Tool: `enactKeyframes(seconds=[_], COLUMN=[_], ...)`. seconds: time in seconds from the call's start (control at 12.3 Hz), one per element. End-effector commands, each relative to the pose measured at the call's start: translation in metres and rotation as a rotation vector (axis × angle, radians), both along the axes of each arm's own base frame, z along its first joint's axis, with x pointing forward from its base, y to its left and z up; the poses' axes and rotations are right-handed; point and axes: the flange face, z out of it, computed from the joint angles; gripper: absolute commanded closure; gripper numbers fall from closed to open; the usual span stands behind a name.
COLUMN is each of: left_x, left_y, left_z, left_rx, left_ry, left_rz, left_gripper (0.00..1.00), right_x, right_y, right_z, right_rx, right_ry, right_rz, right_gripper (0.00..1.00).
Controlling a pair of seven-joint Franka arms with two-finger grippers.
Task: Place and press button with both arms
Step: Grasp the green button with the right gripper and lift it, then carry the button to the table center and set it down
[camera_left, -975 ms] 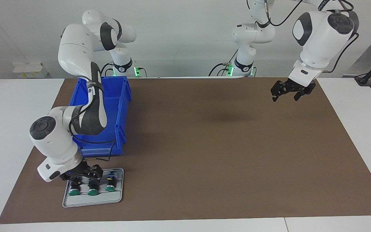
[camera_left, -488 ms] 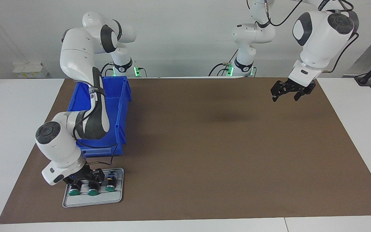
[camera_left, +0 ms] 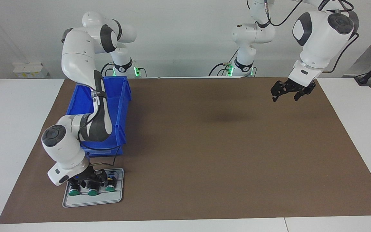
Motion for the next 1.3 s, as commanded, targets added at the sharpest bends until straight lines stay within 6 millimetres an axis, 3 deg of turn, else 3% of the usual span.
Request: enactKeyframes(seconds=[0.0, 0.32, 0.65, 0.81, 1.06, 1.22], left_x=[-0.007, -0.007, -0.007, -0.007, -0.007, -0.007], left_y=[0.004, 0.004, 0.005, 0.004, 0.004, 0.004], left_z=[0.004, 0.004, 0.004, 0.004, 0.004, 0.004], left_rx=[0.017, 0.017, 0.017, 0.017, 0.017, 0.017], left_ry=[-0.01, -0.01, -0.01, -0.01, -0.01, -0.01], left_rz=[-0.005, -0.005, -0.004, -0.005, -0.005, -0.005], left_gripper=[0.0, 0.0, 0.0, 0.0, 0.0, 0.0], right_x=[-0.009, -0.012, -0.025, -0.038, -0.052, -0.062], right_y=[-0.004, -0.006, -0.003, 0.012, 0.056, 0.111], right_z=[0.007, 0.015, 0.059, 0.084, 0.109, 0.119], right_rx=[0.008, 0.015, 0.02, 0.042, 0.08, 0.074], right_ry=[0.005, 0.004, -0.034, -0.04, -0.037, -0.019], right_rz=[0.02, 0.007, -0.049, -0.188, -0.443, -0.592], right_gripper=[0.47, 0.98, 1.0, 1.0, 1.0, 1.0])
